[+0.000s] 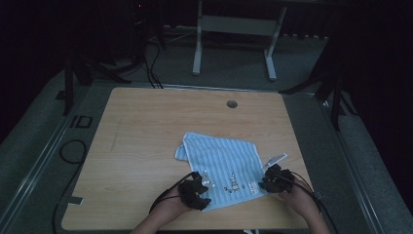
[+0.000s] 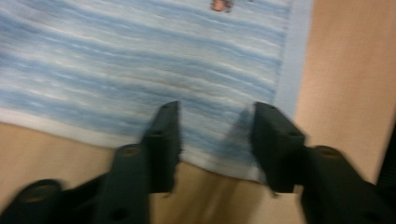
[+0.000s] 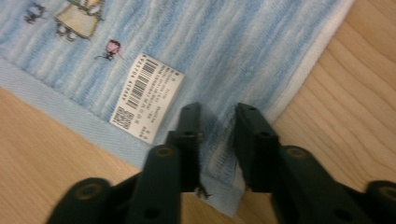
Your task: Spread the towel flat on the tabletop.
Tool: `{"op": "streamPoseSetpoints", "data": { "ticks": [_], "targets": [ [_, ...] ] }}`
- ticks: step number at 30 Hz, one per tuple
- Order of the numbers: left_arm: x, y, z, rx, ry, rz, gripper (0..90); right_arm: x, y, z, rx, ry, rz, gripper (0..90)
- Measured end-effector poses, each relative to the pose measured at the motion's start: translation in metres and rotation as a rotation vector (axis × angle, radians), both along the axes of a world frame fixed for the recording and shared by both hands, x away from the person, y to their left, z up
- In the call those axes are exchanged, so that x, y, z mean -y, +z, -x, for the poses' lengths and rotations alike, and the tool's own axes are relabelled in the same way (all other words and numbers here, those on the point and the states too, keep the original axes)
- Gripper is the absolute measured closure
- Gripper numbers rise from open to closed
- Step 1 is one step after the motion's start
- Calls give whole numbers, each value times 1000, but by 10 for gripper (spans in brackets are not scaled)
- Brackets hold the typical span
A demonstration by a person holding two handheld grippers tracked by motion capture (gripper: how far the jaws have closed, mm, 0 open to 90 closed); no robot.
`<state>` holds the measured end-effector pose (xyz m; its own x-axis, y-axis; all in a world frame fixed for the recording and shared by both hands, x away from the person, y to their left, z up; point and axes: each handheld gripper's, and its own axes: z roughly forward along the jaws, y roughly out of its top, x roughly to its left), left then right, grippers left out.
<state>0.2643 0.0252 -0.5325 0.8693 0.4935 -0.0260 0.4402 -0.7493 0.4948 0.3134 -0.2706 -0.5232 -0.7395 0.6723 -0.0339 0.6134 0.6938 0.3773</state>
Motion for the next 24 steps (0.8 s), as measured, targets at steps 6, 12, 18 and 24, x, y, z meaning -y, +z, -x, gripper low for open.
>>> {"op": "streamPoseSetpoints", "data": {
  "ticks": [6,12,18,24],
  "targets": [
    [-5,-1,-17,17,41,7,808,-8,-1,-4,33,3,6,861],
    [-15,-1,-49,55,132,-11,856,-17,-3,-15,60,-17,-5,867],
    [-15,-1,-87,71,201,-33,857,-31,-3,-47,70,-65,-3,870],
    [-15,0,-110,51,260,-19,865,-39,-3,-70,66,-102,-3,874]
  ]
}}
